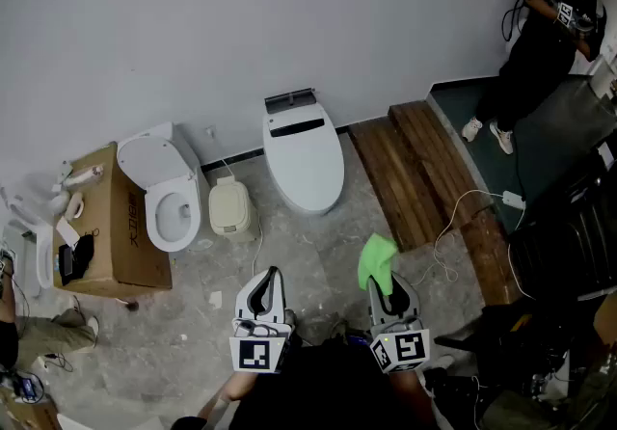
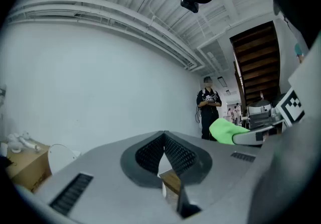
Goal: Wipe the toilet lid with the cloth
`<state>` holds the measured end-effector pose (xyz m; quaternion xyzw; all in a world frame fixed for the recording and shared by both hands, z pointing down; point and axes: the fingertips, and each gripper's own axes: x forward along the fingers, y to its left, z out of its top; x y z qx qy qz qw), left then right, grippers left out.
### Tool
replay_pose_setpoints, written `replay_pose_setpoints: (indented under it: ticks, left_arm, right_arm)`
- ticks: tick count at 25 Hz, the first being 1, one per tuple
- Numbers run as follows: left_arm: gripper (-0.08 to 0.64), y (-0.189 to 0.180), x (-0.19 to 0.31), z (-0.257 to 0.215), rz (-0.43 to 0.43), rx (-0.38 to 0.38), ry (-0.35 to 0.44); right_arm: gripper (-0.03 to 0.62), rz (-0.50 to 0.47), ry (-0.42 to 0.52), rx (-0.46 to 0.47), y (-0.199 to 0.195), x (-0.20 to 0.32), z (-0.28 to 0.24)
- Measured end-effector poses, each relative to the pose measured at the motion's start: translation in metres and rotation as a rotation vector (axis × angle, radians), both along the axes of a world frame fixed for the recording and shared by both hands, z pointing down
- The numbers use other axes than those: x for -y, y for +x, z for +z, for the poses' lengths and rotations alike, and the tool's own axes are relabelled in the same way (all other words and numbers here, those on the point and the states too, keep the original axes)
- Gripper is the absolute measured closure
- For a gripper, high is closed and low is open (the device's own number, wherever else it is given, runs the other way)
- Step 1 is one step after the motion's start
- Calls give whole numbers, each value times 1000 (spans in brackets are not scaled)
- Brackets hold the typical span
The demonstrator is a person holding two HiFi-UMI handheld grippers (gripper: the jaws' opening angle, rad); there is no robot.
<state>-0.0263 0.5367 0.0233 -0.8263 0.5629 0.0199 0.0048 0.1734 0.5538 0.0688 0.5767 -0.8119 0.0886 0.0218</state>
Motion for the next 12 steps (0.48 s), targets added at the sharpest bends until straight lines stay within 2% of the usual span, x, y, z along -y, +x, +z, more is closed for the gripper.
replay_pose_setpoints:
  ticks: [8, 12]
  left_arm:
    - [551, 9, -3, 0, 2, 0, -8]
    - [551, 15, -7, 0, 2, 7, -4]
  right_arm:
    - [457, -5, 1, -3, 6, -3, -1]
    - [456, -7, 18, 25, 12, -8, -4]
